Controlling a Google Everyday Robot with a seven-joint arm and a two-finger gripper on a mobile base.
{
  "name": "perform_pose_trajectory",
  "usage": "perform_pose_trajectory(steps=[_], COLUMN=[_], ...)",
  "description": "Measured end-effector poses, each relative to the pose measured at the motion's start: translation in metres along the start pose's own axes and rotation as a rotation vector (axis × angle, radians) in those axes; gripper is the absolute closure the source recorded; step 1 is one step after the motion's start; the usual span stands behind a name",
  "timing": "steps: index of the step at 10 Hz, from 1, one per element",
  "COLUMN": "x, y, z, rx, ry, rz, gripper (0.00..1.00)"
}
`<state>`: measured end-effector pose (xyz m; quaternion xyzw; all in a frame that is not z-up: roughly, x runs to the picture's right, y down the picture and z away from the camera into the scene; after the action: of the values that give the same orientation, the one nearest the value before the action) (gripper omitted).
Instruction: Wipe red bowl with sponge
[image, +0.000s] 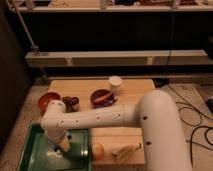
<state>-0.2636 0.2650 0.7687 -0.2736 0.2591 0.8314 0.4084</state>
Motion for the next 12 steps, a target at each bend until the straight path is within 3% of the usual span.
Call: perform_pose_trajectory(steps=[2, 6, 8, 12], x=[-0.005, -0.016, -0.014, -0.012], y=[0.002, 0.011, 0.014, 0.015], z=[0.000, 0.006, 0.015, 0.017], rx=[-0.002, 0.054, 0.080, 0.093], ry=[0.006, 0.041, 0.056, 0.064], rz=[-0.016, -0.047, -0.056, -0.064], gripper=[0.20, 0.21, 0.38, 0.76])
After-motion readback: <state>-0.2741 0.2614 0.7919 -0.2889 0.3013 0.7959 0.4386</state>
